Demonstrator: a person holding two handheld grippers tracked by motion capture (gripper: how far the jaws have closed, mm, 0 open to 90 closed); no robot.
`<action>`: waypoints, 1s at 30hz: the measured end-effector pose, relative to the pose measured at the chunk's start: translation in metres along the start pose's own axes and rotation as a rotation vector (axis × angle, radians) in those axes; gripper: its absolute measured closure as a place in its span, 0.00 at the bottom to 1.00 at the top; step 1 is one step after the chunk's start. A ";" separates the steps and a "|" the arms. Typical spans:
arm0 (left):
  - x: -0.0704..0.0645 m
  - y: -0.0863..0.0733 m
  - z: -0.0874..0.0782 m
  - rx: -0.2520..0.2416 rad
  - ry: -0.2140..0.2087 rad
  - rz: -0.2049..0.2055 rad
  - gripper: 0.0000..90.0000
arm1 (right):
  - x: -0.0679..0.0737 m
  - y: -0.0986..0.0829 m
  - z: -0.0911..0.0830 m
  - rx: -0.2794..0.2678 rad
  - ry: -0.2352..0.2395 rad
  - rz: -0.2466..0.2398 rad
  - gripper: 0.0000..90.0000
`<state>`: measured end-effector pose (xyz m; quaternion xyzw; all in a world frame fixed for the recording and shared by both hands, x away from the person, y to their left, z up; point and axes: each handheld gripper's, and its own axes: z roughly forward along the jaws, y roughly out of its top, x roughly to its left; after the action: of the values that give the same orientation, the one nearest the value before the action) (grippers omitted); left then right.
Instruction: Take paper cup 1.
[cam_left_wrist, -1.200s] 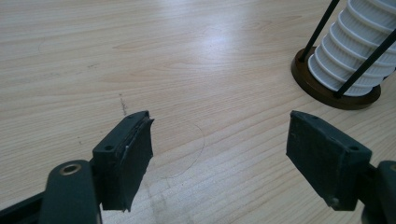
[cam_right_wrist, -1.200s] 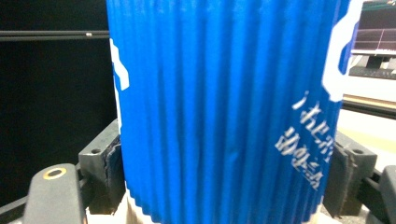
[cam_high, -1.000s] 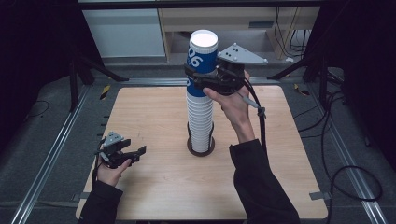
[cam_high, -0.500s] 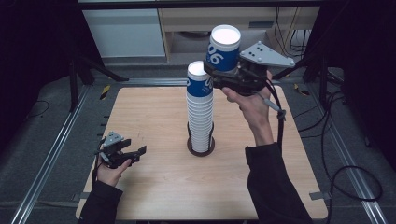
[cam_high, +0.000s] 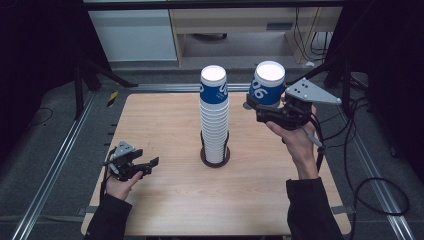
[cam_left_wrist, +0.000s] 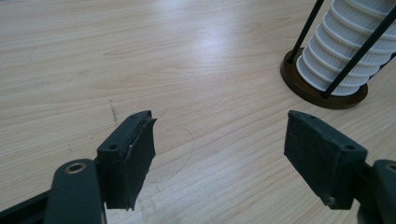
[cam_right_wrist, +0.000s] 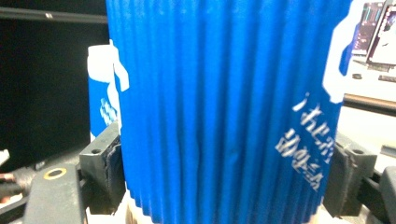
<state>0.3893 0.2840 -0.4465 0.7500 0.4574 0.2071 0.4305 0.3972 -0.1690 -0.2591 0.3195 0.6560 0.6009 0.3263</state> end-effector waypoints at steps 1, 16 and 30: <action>-0.001 0.000 0.000 -0.002 -0.001 0.001 0.27 | -0.001 -0.005 -0.002 0.006 0.002 0.005 0.21; -0.009 0.003 -0.002 -0.010 -0.038 0.026 0.27 | -0.015 -0.080 -0.025 0.123 0.049 0.031 0.21; -0.016 0.008 -0.005 -0.016 -0.070 0.046 0.28 | -0.010 -0.120 -0.029 0.216 0.104 0.004 0.21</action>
<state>0.3813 0.2709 -0.4359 0.7637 0.4231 0.1939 0.4473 0.3763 -0.2026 -0.3765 0.3226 0.7322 0.5432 0.2544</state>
